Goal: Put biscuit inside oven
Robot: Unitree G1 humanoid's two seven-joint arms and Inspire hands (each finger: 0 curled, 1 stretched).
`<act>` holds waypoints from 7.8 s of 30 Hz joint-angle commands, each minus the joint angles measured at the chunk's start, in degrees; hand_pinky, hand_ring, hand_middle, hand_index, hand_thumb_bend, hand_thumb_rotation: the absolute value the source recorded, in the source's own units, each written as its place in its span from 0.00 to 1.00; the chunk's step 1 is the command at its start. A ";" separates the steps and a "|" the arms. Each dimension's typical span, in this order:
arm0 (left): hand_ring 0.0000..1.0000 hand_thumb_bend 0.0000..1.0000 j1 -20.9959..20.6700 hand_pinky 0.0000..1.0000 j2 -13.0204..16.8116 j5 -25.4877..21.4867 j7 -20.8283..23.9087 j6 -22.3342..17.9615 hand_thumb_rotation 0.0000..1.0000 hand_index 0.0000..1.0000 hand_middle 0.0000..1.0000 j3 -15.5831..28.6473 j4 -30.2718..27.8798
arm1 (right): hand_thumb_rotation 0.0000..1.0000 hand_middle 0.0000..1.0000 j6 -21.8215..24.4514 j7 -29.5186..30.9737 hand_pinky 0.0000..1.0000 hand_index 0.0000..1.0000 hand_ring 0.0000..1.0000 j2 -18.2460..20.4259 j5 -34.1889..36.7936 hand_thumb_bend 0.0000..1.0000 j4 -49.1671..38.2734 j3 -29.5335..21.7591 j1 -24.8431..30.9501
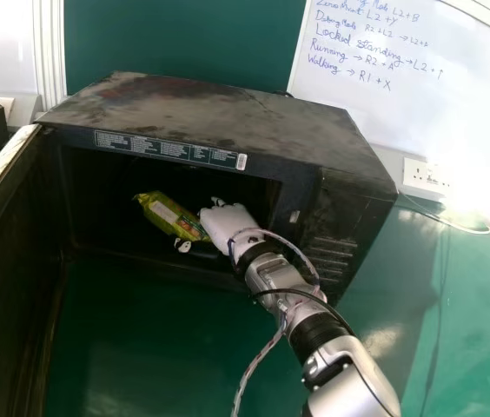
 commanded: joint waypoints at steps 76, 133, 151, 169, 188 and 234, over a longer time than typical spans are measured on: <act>0.92 1.00 0.84 0.78 -1.97 -6.64 -1.59 4.48 0.85 0.98 1.00 0.13 -2.81 | 0.12 0.72 3.04 3.48 0.61 0.70 0.65 -1.07 3.95 0.99 6.42 1.19 -2.12; 0.92 1.00 2.93 0.78 -1.62 -8.35 -5.86 5.35 0.85 0.95 0.94 0.08 -2.40 | 0.44 0.91 -6.76 -1.53 0.92 0.91 0.91 -7.30 6.24 1.00 -3.08 -0.28 3.54; 0.90 1.00 2.74 0.75 -1.30 -8.17 -6.55 4.21 0.84 0.94 0.94 0.24 -1.61 | 0.46 0.92 -8.89 -1.95 0.91 0.92 0.92 -13.43 6.68 1.00 -16.16 -3.42 11.89; 0.91 1.00 2.60 0.77 -1.08 -7.71 -6.57 4.16 0.84 0.94 0.94 0.02 -1.44 | 0.48 0.92 -7.49 2.23 0.93 0.92 0.92 -18.07 7.09 1.00 -32.12 -8.18 21.78; 0.90 1.00 2.34 0.75 -1.02 -8.07 -7.13 2.99 0.82 0.92 0.93 0.15 -0.15 | 0.48 0.92 -8.93 2.27 0.91 0.92 0.92 -21.08 7.05 1.00 -47.63 -12.95 33.20; 0.88 1.00 1.43 0.72 -0.54 -7.27 -7.56 -1.09 0.81 0.90 0.92 -0.41 3.15 | 0.53 0.93 -13.71 5.25 0.88 0.93 0.92 -28.74 10.03 1.00 -74.40 -29.91 60.77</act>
